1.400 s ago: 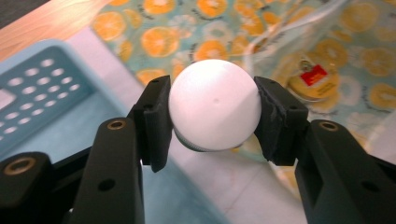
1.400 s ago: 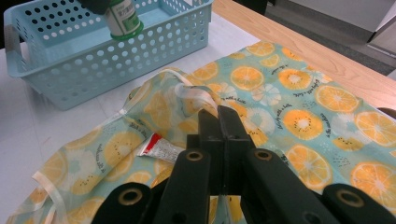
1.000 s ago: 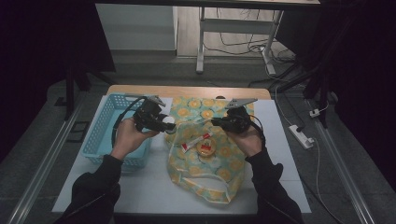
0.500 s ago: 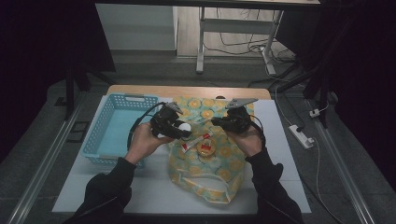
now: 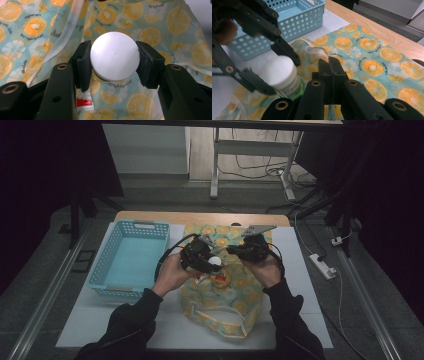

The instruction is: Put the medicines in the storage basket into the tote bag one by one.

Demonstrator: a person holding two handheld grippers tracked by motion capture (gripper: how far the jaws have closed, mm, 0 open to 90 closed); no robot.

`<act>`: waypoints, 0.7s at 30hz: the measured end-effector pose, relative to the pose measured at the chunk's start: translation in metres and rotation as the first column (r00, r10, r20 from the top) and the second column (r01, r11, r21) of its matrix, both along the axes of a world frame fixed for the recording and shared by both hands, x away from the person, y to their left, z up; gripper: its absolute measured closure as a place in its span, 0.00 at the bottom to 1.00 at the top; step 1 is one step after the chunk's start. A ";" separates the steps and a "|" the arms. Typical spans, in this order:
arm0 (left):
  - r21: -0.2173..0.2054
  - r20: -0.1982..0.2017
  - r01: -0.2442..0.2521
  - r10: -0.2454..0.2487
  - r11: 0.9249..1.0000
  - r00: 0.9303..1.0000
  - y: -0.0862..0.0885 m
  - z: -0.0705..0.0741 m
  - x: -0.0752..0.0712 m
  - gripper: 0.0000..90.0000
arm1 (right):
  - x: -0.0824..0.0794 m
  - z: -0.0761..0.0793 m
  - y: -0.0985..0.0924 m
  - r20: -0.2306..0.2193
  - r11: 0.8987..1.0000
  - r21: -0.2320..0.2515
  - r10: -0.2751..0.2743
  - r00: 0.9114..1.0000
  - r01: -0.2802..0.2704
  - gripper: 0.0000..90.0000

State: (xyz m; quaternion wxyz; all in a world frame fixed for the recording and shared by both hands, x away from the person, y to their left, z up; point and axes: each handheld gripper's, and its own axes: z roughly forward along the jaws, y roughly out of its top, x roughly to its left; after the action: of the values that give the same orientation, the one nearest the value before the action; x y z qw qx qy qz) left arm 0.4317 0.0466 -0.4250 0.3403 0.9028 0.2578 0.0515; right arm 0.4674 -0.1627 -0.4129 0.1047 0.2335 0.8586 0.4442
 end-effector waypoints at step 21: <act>0.033 -0.009 -0.014 0.014 0.999 1.000 -0.027 -0.034 0.016 0.56 | 0.000 -0.002 0.001 -0.002 1.000 -0.005 0.000 1.000 0.000 1.00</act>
State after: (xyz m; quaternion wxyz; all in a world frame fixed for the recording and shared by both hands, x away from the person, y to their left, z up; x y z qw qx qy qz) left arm 0.4474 0.0193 -0.4592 0.3241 0.9066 0.2647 0.0541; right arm 0.4676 -0.1615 -0.4148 0.1046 0.2336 0.8598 0.4418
